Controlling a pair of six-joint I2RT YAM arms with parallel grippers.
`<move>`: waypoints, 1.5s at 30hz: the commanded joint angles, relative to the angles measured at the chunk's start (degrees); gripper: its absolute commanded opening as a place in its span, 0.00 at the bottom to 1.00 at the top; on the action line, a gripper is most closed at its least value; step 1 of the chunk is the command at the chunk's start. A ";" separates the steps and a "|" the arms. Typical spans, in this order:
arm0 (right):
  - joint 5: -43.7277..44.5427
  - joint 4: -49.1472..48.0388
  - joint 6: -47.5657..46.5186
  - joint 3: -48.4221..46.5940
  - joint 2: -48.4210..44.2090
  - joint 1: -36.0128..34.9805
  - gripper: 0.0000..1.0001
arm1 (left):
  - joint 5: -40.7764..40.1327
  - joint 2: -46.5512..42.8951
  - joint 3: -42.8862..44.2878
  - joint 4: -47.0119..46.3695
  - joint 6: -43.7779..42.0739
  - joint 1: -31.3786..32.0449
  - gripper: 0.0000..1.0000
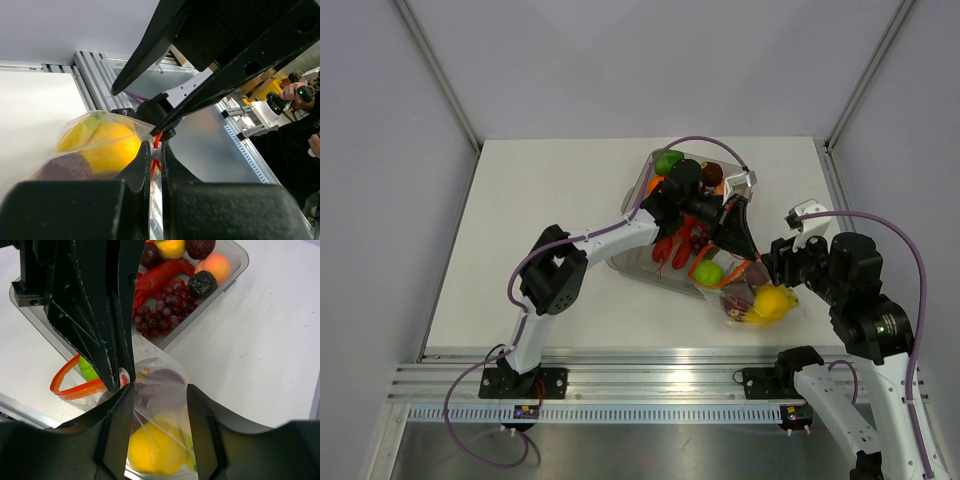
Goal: Place the food in the zip-top bag and seal the zipper
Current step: Zip the zipper food storage bag at the center of the board.
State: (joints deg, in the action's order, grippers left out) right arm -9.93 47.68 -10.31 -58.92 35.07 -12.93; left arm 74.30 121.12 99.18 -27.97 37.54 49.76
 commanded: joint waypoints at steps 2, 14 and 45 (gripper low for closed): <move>-6.50 3.03 -1.38 -3.22 -0.53 0.01 0.55 | 0.67 -2.64 0.40 -2.80 -0.10 -0.01 0.00; -13.79 8.13 -4.81 -7.00 2.37 0.01 0.54 | 2.69 -3.61 -0.47 -2.00 -1.68 -0.10 0.00; -14.69 4.36 -2.18 -3.66 6.07 -0.08 0.00 | 3.66 -6.86 -2.67 -1.48 -3.61 -0.80 0.00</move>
State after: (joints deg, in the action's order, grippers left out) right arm -25.17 56.01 -13.28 -62.54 42.65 -12.80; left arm 76.69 118.08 96.60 -26.65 34.72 49.34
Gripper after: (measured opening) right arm 0.060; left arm 0.042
